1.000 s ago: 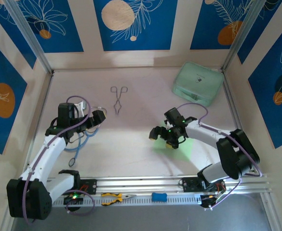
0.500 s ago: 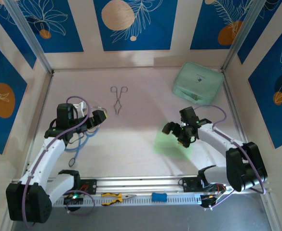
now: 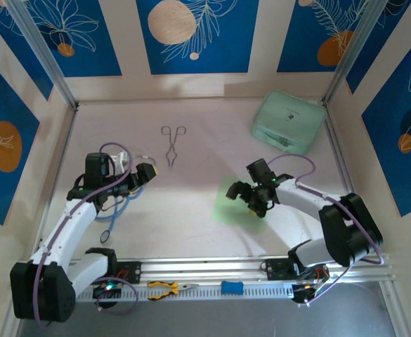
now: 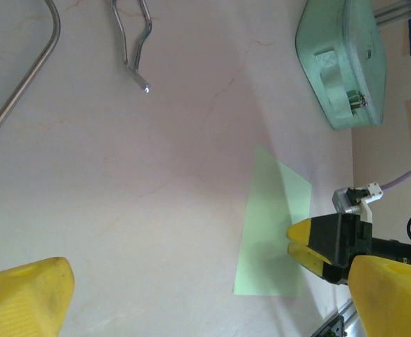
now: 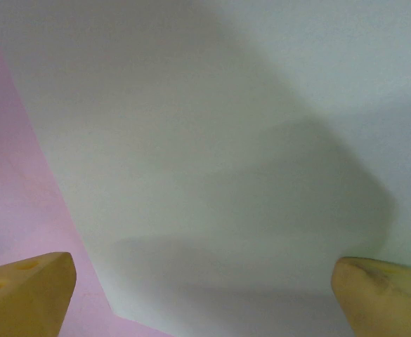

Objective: Fold a paper plane with a square sheet of paper (pick it up from the middle)
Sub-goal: Move the square sheet of paper to the center of the table.

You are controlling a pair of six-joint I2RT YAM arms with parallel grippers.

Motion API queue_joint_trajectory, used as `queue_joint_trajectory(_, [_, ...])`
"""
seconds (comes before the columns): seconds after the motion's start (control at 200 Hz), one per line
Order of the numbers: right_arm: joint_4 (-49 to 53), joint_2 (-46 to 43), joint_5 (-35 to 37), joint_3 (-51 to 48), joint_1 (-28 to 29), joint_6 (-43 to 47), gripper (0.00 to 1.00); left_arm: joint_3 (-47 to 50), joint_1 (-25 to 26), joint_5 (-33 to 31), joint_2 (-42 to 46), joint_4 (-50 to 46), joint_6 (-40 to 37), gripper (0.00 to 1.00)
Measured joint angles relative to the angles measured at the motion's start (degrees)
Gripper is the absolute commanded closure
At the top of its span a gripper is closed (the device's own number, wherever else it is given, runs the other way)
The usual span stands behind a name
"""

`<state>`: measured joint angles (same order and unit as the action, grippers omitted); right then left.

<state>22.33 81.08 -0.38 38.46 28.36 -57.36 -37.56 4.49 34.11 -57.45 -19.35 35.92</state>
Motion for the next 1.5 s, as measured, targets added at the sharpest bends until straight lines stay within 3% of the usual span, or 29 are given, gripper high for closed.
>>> queue_joint_trajectory(0.715, [-16.55, 3.82, -2.82, -1.11, 5.57, -4.33, 0.05, 0.00, 0.00, -0.24, -1.55, -1.14, -0.17, 0.00])
queue_joint_trajectory(1.015, [-17.86, 3.34, -2.56, -1.73, 8.13, -5.31, 0.05, 0.00, 0.00, 0.50, 2.45, -0.66, 1.57, 0.02])
queue_joint_trajectory(1.415, [-20.17, 7.54, -3.80, 1.42, 10.40, -6.82, 0.05, -0.17, 0.48, 3.87, 1.36, 0.11, 1.51, 0.04])
queue_joint_trajectory(1.5, [-20.13, 8.87, -4.55, 2.82, 10.91, -6.84, 0.10, -0.55, 1.84, 3.72, 0.46, 0.02, 1.44, 0.05])
